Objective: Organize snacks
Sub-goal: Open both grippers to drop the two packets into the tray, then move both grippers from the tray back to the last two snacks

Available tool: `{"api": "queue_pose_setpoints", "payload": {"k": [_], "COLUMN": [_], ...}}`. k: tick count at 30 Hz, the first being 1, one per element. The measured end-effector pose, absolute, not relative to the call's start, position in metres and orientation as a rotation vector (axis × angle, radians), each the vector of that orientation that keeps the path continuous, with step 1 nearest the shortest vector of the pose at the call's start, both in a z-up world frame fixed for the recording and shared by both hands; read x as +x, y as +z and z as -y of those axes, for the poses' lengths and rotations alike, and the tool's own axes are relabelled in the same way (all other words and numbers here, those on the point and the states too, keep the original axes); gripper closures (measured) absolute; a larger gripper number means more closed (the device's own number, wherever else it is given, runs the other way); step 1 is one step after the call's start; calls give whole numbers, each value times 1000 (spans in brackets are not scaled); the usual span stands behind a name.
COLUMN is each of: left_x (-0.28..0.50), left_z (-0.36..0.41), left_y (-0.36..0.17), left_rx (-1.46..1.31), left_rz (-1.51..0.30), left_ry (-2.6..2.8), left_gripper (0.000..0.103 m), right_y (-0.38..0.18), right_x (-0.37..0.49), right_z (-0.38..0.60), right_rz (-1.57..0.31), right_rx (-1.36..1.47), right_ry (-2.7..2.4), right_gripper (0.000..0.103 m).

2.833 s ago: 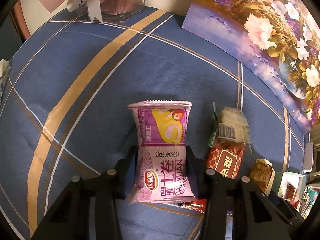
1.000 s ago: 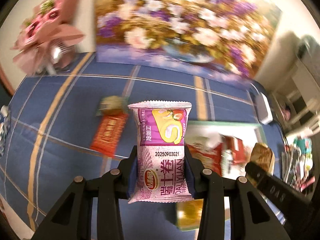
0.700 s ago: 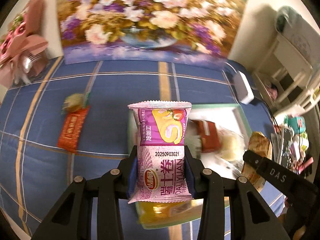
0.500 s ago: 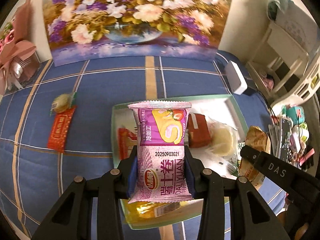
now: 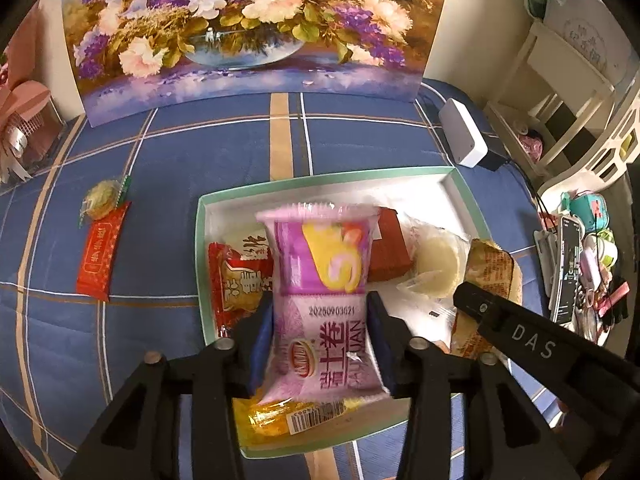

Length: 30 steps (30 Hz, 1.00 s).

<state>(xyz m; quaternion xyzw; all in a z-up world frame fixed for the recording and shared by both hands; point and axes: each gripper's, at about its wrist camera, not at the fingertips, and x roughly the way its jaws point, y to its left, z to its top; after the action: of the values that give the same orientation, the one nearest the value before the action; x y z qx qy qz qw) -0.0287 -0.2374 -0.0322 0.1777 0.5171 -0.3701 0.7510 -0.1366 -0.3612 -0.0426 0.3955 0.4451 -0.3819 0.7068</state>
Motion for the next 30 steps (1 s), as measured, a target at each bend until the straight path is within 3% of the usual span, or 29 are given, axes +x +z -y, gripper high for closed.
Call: {"api": "queue_pose_setpoints", "payload": {"k": [2, 16, 24, 26, 30], "left_x": [-27, -2, 27, 37, 56], "left_z": [237, 217, 200, 194, 180], "left_y": [-31, -10, -2, -3, -6], "left_rx": [389, 294, 231, 208, 163], "left_rz": [-1128, -1123, -1123, -1131, -1146], "left_ry": [-805, -774, -705, -678, -617], "left_gripper": [42, 39, 33, 23, 19], "right_y": [-43, -42, -32, -30, -29], "right_x": [-138, -129, -121, -120, -114], "right_z": [362, 358, 353, 352, 350], "right_rz": [-989, -1005, -1008, -1006, -1008], "right_rx": [882, 850, 800, 788, 771], "right_ry": [-852, -832, -841, -842, -845], "right_gripper": [61, 59, 39, 32, 23]}}
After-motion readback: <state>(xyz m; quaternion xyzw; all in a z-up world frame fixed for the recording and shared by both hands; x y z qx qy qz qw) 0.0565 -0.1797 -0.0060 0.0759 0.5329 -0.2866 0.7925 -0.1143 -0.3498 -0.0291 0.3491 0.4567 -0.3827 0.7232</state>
